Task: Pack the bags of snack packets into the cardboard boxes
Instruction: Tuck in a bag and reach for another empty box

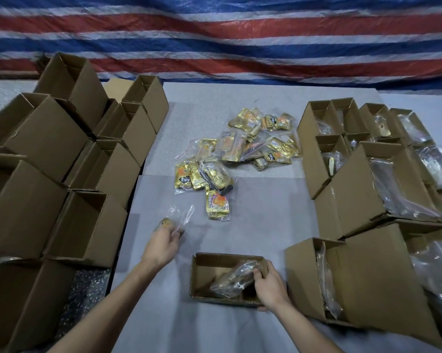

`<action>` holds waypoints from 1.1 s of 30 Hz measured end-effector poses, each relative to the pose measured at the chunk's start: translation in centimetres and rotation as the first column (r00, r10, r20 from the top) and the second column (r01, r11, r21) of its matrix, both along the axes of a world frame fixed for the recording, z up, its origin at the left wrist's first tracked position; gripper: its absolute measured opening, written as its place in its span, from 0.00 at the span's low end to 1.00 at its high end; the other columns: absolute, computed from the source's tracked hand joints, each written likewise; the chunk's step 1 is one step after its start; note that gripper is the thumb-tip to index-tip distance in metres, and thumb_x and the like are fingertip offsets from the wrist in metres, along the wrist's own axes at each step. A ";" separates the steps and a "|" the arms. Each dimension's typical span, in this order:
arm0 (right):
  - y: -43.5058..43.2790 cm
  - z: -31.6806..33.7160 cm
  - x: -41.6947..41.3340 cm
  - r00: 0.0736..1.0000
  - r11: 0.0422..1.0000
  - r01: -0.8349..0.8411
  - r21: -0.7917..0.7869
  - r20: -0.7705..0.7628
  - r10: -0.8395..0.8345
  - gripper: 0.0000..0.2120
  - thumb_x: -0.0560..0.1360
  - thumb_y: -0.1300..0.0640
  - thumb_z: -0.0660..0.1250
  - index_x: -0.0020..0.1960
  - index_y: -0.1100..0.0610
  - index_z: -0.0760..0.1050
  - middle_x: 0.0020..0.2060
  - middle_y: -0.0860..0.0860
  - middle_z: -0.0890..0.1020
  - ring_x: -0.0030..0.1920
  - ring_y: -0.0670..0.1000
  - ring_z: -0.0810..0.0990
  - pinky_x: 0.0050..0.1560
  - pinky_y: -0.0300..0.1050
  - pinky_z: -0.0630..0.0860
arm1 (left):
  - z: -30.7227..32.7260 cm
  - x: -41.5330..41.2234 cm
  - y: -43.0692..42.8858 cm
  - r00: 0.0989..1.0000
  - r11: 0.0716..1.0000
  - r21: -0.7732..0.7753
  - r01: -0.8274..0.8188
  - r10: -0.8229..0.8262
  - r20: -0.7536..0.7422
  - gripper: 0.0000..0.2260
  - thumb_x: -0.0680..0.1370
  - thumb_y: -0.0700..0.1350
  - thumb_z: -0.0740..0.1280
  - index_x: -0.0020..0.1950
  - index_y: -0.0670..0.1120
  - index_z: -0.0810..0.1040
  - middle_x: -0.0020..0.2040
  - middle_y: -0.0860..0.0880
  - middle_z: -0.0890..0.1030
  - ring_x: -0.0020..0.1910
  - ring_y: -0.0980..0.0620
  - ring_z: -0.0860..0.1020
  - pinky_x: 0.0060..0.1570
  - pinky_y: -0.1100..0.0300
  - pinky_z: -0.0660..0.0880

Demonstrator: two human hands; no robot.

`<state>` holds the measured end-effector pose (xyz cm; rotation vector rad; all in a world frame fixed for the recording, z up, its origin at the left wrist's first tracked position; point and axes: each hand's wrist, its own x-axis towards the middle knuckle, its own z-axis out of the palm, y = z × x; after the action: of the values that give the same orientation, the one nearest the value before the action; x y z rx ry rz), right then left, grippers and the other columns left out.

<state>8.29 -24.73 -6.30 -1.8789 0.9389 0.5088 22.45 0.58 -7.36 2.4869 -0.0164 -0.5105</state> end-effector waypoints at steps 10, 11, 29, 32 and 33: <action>-0.1 0.1 -0.6 1.000 0.999 -0.030 -0.039 0.007 0.031 0.11 0.81 0.55 0.59 0.63 0.48 0.71 0.52 0.47 0.77 0.50 0.52 0.75 0.52 0.56 0.81 | 5.1 -2.6 -1.3 0.991 0.973 -0.231 0.026 0.004 0.131 0.11 0.83 0.44 0.60 0.48 0.57 0.78 0.49 0.53 0.78 0.51 0.58 0.75 0.50 0.60 0.70; -0.1 0.1 -0.7 1.000 0.999 -0.026 -0.022 0.000 0.026 0.12 0.81 0.56 0.59 0.63 0.47 0.71 0.51 0.47 0.77 0.50 0.52 0.75 0.51 0.57 0.81 | 5.7 -2.9 -1.5 0.991 0.970 -0.241 0.044 -0.013 0.131 0.11 0.84 0.44 0.60 0.47 0.58 0.77 0.49 0.55 0.79 0.51 0.60 0.76 0.50 0.62 0.71; -0.9 1.5 -1.0 0.994 0.967 0.014 0.255 -0.106 0.013 0.40 0.63 0.74 0.64 0.67 0.43 0.64 0.51 0.54 0.78 0.43 0.58 0.83 0.33 0.51 0.83 | 17.2 -6.1 -3.3 0.954 0.925 -0.356 0.131 -0.021 0.298 0.10 0.84 0.44 0.58 0.52 0.57 0.77 0.49 0.65 0.82 0.48 0.59 0.82 0.46 0.47 0.81; -1.0 1.3 -1.0 0.994 0.955 0.054 0.291 -0.110 -0.023 0.40 0.58 0.70 0.67 0.65 0.42 0.65 0.52 0.56 0.81 0.43 0.59 0.84 0.35 0.54 0.83 | 18.5 -6.8 -3.4 0.946 0.908 -0.381 0.172 -0.044 0.320 0.10 0.84 0.45 0.58 0.52 0.55 0.77 0.47 0.58 0.83 0.47 0.54 0.82 0.47 0.45 0.80; -1.0 1.2 -1.1 0.994 0.952 0.066 0.299 -0.106 -0.036 0.40 0.57 0.68 0.68 0.63 0.42 0.66 0.51 0.56 0.82 0.41 0.59 0.84 0.35 0.54 0.82 | 18.9 -7.0 -3.5 0.942 0.903 -0.385 0.192 -0.059 0.329 0.09 0.84 0.45 0.58 0.53 0.55 0.77 0.47 0.56 0.83 0.47 0.52 0.82 0.47 0.44 0.79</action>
<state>7.17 -25.77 -5.09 -1.5614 0.9154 0.6800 15.45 -2.90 11.58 2.1273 -0.3773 -0.1377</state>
